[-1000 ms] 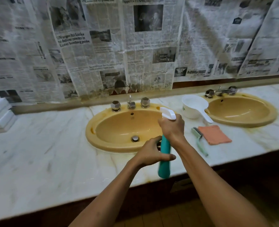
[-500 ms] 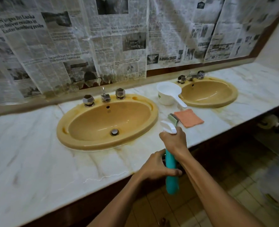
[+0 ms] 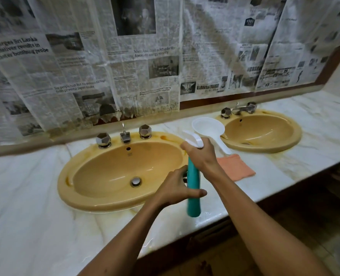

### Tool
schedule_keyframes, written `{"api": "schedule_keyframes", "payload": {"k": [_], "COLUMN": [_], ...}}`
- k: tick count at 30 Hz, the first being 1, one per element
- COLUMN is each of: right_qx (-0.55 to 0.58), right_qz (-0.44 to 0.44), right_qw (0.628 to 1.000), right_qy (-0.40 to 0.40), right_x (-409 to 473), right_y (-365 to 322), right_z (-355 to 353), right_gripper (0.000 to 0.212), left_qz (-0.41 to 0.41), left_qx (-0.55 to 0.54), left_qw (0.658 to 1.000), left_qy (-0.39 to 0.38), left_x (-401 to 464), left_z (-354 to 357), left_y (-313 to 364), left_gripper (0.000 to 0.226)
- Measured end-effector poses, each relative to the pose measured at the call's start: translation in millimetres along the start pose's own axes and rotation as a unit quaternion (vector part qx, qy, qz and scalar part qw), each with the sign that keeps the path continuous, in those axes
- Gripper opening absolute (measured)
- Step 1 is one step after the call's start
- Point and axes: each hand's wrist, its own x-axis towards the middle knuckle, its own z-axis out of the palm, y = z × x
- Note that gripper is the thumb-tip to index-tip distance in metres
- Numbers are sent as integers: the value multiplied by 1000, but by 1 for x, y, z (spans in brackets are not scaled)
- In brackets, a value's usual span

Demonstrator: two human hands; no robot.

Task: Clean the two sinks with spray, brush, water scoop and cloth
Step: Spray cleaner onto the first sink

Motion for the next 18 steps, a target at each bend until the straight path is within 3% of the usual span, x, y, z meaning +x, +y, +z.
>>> {"api": "schedule_keyframes", "payload": {"k": [8, 18], "right_qx": [-20, -49], "right_qz": [-72, -168], "right_qw": [997, 983], "right_qy": [-20, -46], "right_x": [144, 312], "right_y": [-12, 2], "right_z": [4, 27], "right_gripper": [31, 16], "left_qz": [-29, -40], "left_qx": [71, 103], "left_qw": [992, 971], "left_qy": [104, 214], "left_x": [135, 292], "left_z": [-44, -76], "left_y": [4, -11], "left_gripper": [81, 65]}}
